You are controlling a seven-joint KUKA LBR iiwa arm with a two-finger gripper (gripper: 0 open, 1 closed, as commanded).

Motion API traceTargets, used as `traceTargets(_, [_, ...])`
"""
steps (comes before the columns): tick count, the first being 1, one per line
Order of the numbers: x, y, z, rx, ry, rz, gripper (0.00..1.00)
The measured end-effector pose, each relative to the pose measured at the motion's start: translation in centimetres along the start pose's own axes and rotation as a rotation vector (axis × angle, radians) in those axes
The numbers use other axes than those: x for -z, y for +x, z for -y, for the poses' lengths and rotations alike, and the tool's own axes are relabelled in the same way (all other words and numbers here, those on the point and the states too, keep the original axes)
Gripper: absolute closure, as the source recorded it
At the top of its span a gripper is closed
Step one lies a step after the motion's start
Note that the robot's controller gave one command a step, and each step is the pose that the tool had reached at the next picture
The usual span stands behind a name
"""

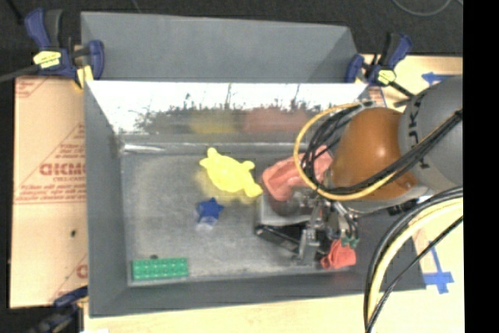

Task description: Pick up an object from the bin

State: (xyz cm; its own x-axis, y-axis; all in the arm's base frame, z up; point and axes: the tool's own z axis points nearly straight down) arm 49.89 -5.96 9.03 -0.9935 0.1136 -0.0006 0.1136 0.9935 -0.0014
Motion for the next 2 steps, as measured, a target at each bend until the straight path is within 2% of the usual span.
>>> traceTargets(1, [0.8,-0.3,-0.9,-0.123,-0.002,0.004,0.0])
traceTargets(2, [-1.7,-0.1,0.6,-0.115,0.0,0.002,0.0])
